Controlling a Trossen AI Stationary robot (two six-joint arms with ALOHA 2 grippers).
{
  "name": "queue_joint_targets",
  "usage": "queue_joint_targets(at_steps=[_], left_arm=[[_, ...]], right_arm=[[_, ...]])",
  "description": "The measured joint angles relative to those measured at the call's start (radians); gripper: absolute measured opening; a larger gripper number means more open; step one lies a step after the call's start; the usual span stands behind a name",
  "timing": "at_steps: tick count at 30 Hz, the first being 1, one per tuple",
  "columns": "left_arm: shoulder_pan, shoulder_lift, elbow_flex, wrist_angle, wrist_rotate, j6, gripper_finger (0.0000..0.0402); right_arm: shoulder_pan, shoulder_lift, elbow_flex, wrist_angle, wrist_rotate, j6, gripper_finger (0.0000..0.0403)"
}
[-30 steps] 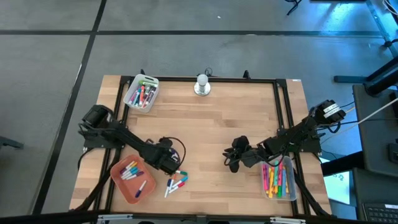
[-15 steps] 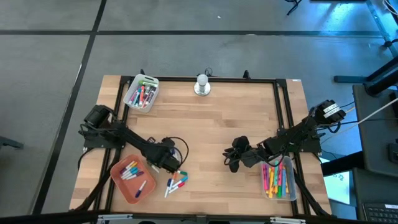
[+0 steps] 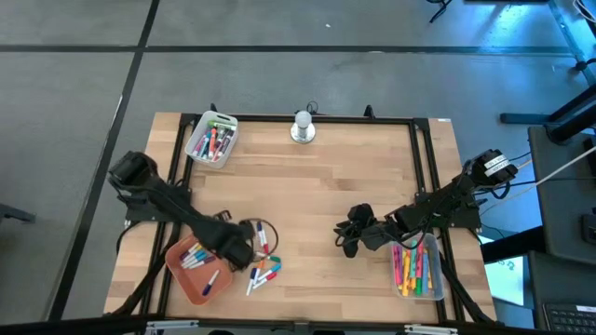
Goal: Pick & Place Markers
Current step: Put the green and white highlighter pen into the orange bin
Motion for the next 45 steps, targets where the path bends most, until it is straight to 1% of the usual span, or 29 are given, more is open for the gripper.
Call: queue_joint_targets(at_steps=[2,5,10,12,16,20,22,25,29,32,34,37,39,42,45], left_arm=[[-0.019,0.032,0.001,0.048,0.025,0.083,0.0123],[-0.030,0.084,0.001,0.066,0.078,0.179,0.0123],[-0.023,0.157,0.008,0.054,0.082,0.200,0.0123],[-0.011,0.168,0.010,0.053,0.101,0.221,0.0123],[0.014,0.164,0.009,0.054,0.142,0.237,0.0116],[0.036,0.133,0.017,0.054,0.149,0.247,0.0103],[0.051,0.119,0.028,0.029,0.112,0.253,0.0095],[0.064,0.092,0.072,0.033,0.071,0.249,0.0086],[0.063,0.087,0.107,-0.090,0.032,0.241,0.0078],[0.064,0.082,0.104,-0.167,0.002,0.195,0.0078],[0.063,0.082,0.087,-0.199,-0.011,0.157,0.0080],[0.063,0.082,0.043,-0.198,-0.027,0.103,0.0087],[0.070,0.082,0.012,-0.197,-0.020,0.062,0.0097],[0.092,0.082,-0.034,-0.164,0.038,0.013,0.0120],[0.100,0.082,-0.059,-0.156,0.131,0.019,0.0150]], right_arm=[[0.000,0.000,0.000,0.000,0.000,0.000,0.0107],[0.000,0.000,0.000,-0.001,0.000,0.007,0.0107],[0.000,0.000,0.000,0.000,0.000,0.008,0.0106],[0.000,0.000,0.000,0.000,0.000,0.008,0.0107],[0.001,0.000,0.000,0.000,-0.001,0.008,0.0106],[0.002,0.000,0.000,0.000,-0.001,0.007,0.0106],[0.002,0.000,0.000,0.000,-0.001,0.007,0.0107],[0.002,0.000,0.000,0.000,-0.001,0.007,0.0107],[0.002,0.000,0.000,0.000,-0.001,0.007,0.0107],[0.002,0.000,0.000,0.000,-0.002,0.007,0.0107],[0.002,0.000,0.000,0.000,-0.008,0.004,0.0106],[0.002,0.000,0.000,0.000,-0.009,0.003,0.0106],[0.002,0.000,0.000,-0.001,-0.009,0.003,0.0107],[0.002,0.000,0.000,-0.002,-0.009,0.003,0.0107],[0.002,0.000,0.000,-0.003,-0.009,0.003,0.0107]])
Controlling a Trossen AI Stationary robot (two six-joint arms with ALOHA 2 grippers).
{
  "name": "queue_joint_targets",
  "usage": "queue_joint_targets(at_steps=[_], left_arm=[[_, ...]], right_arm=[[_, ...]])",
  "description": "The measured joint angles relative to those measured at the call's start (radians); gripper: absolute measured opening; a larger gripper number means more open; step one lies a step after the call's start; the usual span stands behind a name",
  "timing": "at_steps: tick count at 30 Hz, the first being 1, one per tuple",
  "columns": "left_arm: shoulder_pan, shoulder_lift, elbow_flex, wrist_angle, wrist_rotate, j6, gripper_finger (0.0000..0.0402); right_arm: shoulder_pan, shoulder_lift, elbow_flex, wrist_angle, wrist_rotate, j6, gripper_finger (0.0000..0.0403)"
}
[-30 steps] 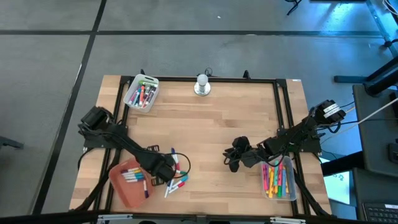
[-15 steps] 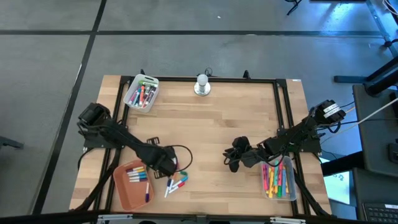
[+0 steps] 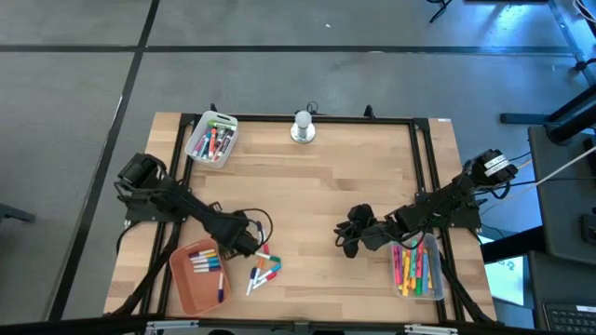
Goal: Pick & Place Markers
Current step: Put the green and white highlighter pen into the orange bin
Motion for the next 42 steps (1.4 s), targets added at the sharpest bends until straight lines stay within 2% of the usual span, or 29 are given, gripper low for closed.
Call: queue_joint_targets(at_steps=[6,11,17,24,28,36,42], left_arm=[[-0.002,-0.001,-0.014,0.016,0.044,0.002,0.0211],[-0.002,-0.002,-0.015,0.017,0.034,0.034,0.0238],[0.002,-0.002,0.021,0.000,0.064,0.151,0.0232],[-0.044,-0.002,0.107,-0.007,0.091,0.418,0.0221],[-0.082,-0.002,0.097,0.041,0.124,0.534,0.0219],[-0.127,-0.002,0.024,0.194,0.114,0.631,0.0215],[-0.131,-0.006,-0.009,0.204,0.082,0.713,0.0201]], right_arm=[[0.000,0.000,0.000,-0.001,-0.008,0.000,0.0106],[0.000,0.000,0.000,-0.001,-0.008,0.000,0.0107],[0.000,0.000,0.000,-0.001,-0.008,0.002,0.0107],[0.000,0.000,0.000,-0.001,-0.008,0.010,0.0107],[0.000,0.000,0.000,-0.004,-0.008,0.020,0.0107],[0.000,0.000,0.000,-0.016,-0.008,0.023,0.0107],[0.000,0.000,0.000,-0.016,-0.008,0.027,0.0107]])
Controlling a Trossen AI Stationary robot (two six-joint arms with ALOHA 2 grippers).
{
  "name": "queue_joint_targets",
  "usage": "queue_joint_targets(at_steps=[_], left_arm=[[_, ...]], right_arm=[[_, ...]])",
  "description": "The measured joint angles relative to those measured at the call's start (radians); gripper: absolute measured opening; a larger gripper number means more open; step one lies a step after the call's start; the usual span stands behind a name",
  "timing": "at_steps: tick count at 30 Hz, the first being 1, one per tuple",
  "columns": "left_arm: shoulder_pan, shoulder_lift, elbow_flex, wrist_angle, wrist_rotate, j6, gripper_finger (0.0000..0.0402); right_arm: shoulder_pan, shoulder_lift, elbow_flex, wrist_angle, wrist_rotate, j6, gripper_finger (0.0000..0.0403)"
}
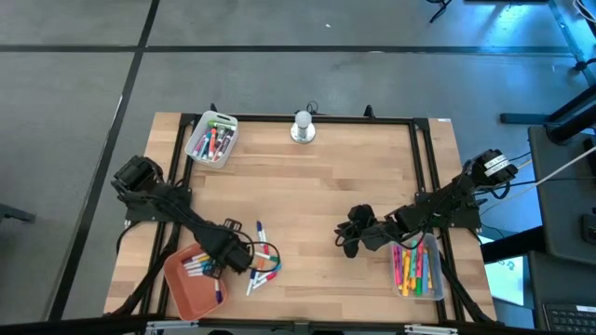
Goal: Pick & Place Markers
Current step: Put the green and white highlighter pen into the orange bin
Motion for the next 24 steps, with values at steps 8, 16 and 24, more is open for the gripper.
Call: queue_joint_targets(at_steps=[8,16,24], left_arm=[[0.009,0.001,-0.002,0.011,-0.038,0.199,0.0104],[0.154,0.001,0.000,0.125,-0.100,0.468,0.0035],[0.224,0.009,0.101,0.052,-0.186,0.464,0.0047]], right_arm=[[0.000,0.000,0.000,-0.005,0.000,0.000,0.0107],[0.048,0.000,0.000,-0.009,0.012,0.017,0.0106],[0.037,0.000,0.000,-0.011,0.028,0.023,0.0106]])
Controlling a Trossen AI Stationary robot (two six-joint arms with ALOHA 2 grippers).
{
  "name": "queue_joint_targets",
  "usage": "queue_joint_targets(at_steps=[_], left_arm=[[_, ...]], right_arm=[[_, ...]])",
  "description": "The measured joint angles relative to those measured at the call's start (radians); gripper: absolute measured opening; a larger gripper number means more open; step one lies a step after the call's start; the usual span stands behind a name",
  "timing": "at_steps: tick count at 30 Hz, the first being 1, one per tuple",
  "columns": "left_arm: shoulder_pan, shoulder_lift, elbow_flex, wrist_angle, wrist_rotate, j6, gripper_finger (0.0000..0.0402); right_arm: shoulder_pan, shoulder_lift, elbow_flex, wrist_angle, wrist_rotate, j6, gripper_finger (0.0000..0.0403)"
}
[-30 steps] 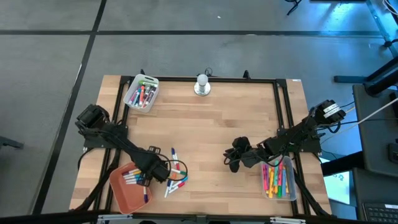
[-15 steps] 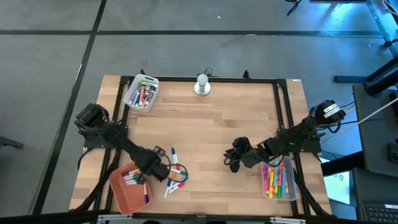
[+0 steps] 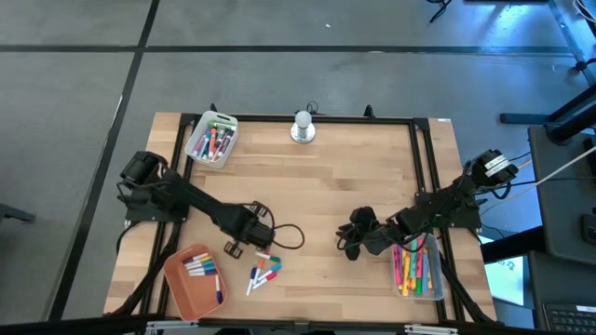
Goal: Pick & Place Markers
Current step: Put the green and white highlighter pen into the orange bin, then put the blue and white highlighter pen into the orange bin
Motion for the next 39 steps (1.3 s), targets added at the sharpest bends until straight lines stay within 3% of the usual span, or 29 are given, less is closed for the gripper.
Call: queue_joint_targets(at_steps=[4,9,13,16,20,24,29,31,35,39], left_arm=[[-0.006,0.000,0.119,-0.140,-0.005,-0.142,0.0042],[-0.036,-0.002,0.302,-0.413,0.003,-0.482,0.0044],[-0.109,-0.005,0.407,-0.591,0.115,-0.800,0.0048],[-0.212,-0.008,0.425,-0.607,0.188,-0.961,0.0046],[-0.343,-0.008,0.384,-0.568,0.183,-1.131,0.0048],[-0.401,-0.008,0.332,-0.556,0.211,-1.235,0.0076],[-0.400,-0.008,0.275,-0.548,0.251,-1.265,0.0134],[-0.401,-0.008,0.257,-0.553,0.219,-1.245,0.0157],[-0.387,-0.008,0.237,-0.538,-0.037,-1.170,0.0184],[-0.338,-0.008,0.237,-0.402,-0.241,-0.924,0.0186]], right_arm=[[-0.001,0.000,0.000,0.000,0.020,0.019,0.0106],[-0.027,0.000,0.000,0.004,0.026,0.025,0.0106],[-0.033,0.000,0.000,0.006,0.017,0.026,0.0106],[-0.020,0.000,0.000,0.006,0.017,0.026,0.0106],[0.006,0.000,0.000,0.006,0.016,0.026,0.0106],[0.010,0.000,0.000,0.007,0.020,0.029,0.0106],[-0.004,0.000,0.000,0.019,0.083,0.100,0.0107],[-0.011,0.000,0.000,0.032,0.100,0.108,0.0106],[-0.015,0.000,0.000,0.076,0.104,0.103,0.0106],[-0.015,0.000,0.002,0.075,0.104,0.100,0.0106]])
